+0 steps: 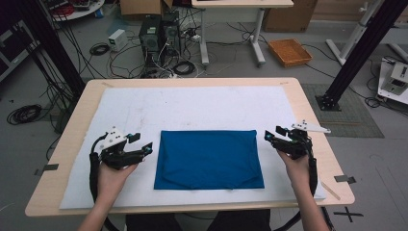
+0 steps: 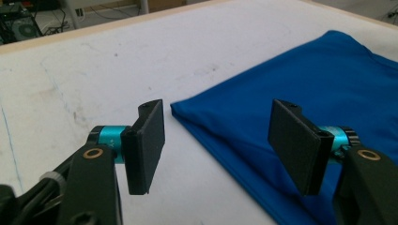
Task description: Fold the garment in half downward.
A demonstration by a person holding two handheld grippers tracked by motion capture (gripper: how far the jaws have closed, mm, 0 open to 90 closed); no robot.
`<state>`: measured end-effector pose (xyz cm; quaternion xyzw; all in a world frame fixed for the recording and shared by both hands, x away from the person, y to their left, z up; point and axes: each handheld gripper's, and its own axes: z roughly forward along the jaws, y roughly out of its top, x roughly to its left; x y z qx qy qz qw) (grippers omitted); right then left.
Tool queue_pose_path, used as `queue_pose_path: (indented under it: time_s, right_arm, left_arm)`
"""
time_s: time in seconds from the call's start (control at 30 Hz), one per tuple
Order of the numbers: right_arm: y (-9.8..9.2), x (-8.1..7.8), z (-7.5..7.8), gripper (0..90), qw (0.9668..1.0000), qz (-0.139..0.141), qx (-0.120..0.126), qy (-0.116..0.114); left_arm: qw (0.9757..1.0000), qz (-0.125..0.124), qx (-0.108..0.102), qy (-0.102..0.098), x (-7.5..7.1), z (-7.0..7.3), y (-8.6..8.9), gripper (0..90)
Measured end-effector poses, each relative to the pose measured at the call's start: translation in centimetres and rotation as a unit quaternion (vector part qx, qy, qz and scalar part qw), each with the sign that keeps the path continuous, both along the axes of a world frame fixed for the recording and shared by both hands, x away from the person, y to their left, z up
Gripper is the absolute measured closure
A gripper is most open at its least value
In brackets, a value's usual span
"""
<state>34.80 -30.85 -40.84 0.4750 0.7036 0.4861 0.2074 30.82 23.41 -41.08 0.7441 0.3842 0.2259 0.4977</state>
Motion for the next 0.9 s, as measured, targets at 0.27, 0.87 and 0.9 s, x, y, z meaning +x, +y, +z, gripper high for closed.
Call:
queue_pose_path:
  time_s: [0.27,0.87,0.9]
  right_arm:
    - [-0.8,-0.3,0.0,40.7,0.9999,-0.011,0.002,-0.006]
    - [-1.6,-0.5,0.2,40.2,0.9996,-0.026,0.01,-0.011]
    - [-1.6,-0.5,0.2,40.2,0.9995,-0.026,0.011,-0.01]
  left_arm:
    - [0.9999,0.015,-0.003,-0.003,0.0,-0.7,-0.2,36.7]
    - [0.9996,0.026,-0.009,0.003,-0.2,-0.7,0.0,36.8]
    - [0.9996,0.026,-0.009,0.003,-0.2,-0.7,0.0,36.7]
